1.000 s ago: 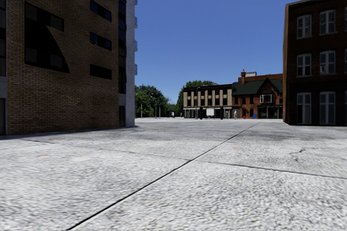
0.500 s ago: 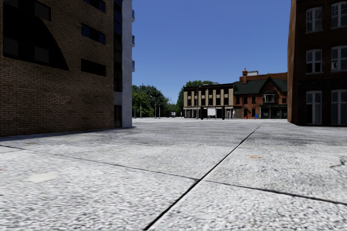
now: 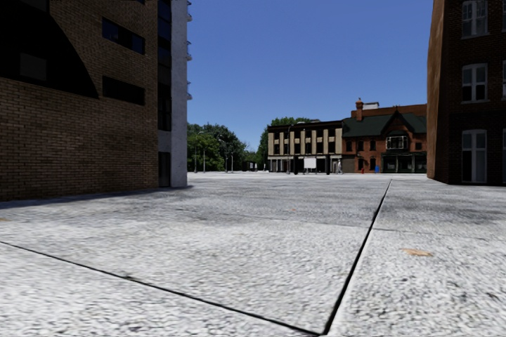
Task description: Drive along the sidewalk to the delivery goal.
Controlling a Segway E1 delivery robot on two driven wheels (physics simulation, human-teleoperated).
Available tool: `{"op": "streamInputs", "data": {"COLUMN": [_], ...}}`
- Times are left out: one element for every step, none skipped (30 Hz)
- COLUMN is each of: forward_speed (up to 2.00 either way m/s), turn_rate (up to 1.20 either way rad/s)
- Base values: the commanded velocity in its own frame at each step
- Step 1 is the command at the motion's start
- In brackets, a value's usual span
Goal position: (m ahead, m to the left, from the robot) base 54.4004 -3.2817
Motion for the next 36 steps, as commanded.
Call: {"op": "streamInputs", "data": {"forward_speed": [2.00,2.00,2.00,2.00,2.00,2.00,2.00,2.00,2.00,2.00,2.00,2.00,2.00,2.00,2.00,2.00,2.00,2.00,2.00,2.00,2.00,2.00,2.00,2.00,2.00,2.00,2.00,2.00,2.00,2.00,2.00,2.00,2.00,2.00,2.00,2.00], "turn_rate": [0.00,0.00,0.00,0.00,0.00,0.00,0.00,0.00,0.00,0.00,0.00,0.00,0.00,0.00,0.00,0.00,0.00,0.00,0.00,0.00,0.00,0.00,0.00,0.00,0.00,0.00,0.00,0.00,0.00,0.00,0.00,0.00,0.00,0.00,0.00,0.00]}}
